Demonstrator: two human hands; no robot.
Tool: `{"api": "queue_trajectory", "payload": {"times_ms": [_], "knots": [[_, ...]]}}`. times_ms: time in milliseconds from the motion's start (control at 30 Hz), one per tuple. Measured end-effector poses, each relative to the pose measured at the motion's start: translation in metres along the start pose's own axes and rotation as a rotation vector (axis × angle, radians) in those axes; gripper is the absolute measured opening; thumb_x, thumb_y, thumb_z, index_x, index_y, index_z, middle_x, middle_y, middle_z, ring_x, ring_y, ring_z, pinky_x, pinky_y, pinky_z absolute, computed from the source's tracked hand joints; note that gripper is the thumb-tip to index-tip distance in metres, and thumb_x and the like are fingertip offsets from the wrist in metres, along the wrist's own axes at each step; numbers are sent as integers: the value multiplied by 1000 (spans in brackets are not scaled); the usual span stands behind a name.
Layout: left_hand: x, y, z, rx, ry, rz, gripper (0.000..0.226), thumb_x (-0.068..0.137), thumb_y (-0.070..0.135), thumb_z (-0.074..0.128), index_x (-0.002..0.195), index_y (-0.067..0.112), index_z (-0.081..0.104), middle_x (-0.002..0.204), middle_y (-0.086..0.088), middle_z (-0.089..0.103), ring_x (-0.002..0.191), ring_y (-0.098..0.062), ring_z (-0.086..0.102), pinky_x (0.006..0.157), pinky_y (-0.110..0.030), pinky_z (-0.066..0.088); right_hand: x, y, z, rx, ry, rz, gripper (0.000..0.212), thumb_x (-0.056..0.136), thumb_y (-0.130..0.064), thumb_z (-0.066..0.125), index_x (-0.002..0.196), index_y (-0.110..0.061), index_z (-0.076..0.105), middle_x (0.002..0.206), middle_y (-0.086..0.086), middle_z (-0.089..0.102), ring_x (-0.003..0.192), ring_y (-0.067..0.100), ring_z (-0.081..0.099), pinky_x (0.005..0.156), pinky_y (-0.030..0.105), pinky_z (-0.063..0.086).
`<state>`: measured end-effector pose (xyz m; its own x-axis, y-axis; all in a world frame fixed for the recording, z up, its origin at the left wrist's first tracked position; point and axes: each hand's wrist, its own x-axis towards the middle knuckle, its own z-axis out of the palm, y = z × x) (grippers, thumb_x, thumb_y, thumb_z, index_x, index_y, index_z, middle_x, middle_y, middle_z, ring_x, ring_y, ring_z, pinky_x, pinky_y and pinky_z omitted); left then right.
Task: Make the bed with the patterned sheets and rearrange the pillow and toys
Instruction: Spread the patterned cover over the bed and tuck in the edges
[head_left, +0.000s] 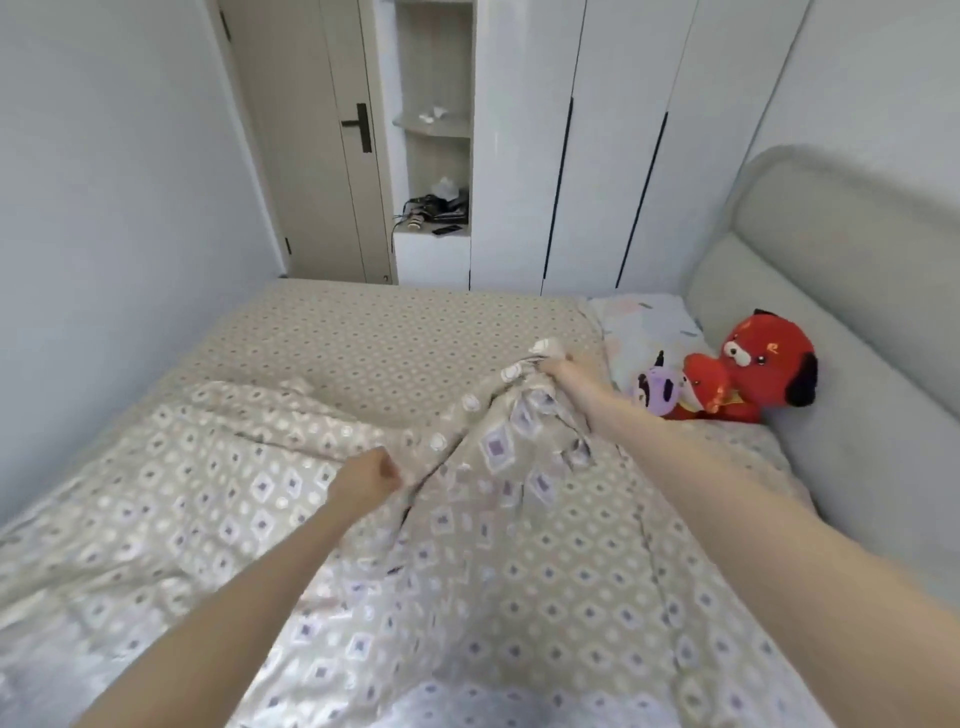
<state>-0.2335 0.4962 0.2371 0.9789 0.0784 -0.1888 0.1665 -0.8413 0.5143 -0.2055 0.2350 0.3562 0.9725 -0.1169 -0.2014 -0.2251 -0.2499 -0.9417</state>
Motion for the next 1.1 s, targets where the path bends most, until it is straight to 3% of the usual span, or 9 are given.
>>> {"api": "queue_trajectory", "payload": {"times_ms": [167,333,467,533,600,800,900,1000,1100], "knots": [[0,2,-19,-679,-272,-235,35,98,41,46,88,14,67,96,-2,70,79,-16,65,73,-28,51,10,3,44,-304,-240,14,18,86,-28,59,94,-12,61,84,4,56,77,16,53,69,30,45],[12,9,-18,-913,-567,-452,75,89,72,30,91,8,68,88,-5,67,83,-25,65,70,-33,55,22,0,51,-170,-396,68,21,85,-25,61,69,-13,53,55,0,48,46,13,43,46,21,32],[29,26,-11,-1002,-694,-567,74,83,73,40,95,4,63,91,-9,63,94,-29,61,77,-40,56,34,-1,46,-54,-722,166,12,73,-27,72,77,-15,75,79,7,70,71,18,66,62,24,51],[35,31,-7,-990,-628,-592,31,86,39,53,81,9,58,70,-5,61,78,-24,59,81,-42,53,43,5,47,-52,-866,226,19,69,-28,77,83,-15,76,87,5,73,78,16,69,68,26,54],[40,30,-1,-1080,-497,-618,20,88,7,42,70,10,50,56,-5,49,58,-22,49,67,-39,55,56,17,50,-7,-961,307,27,72,-32,77,95,-16,76,96,5,72,86,17,68,77,28,54],[43,0,-2,-1283,-11,-735,12,94,-3,46,91,3,56,52,-6,56,37,-13,50,28,-13,33,94,62,75,-200,-895,448,46,98,-44,39,124,-10,58,104,0,62,88,19,58,83,29,44],[39,-26,-7,-1110,145,-714,12,92,8,53,100,0,57,60,-6,60,48,-17,56,42,-19,41,109,81,90,-325,-816,396,30,100,-30,44,122,-15,58,119,-1,62,110,23,61,92,34,47],[33,-55,-1,-902,261,-749,41,97,28,47,125,-2,53,103,-16,61,93,-31,60,86,-37,47,113,100,111,-352,-747,413,22,98,-23,48,112,-10,60,126,14,60,99,24,60,82,35,48],[13,-78,12,-523,229,-714,67,79,36,73,133,5,48,115,-12,63,102,-33,62,85,-36,49,114,128,139,-486,-694,397,18,96,-18,50,105,-8,63,123,15,61,86,21,61,82,37,50]]}}
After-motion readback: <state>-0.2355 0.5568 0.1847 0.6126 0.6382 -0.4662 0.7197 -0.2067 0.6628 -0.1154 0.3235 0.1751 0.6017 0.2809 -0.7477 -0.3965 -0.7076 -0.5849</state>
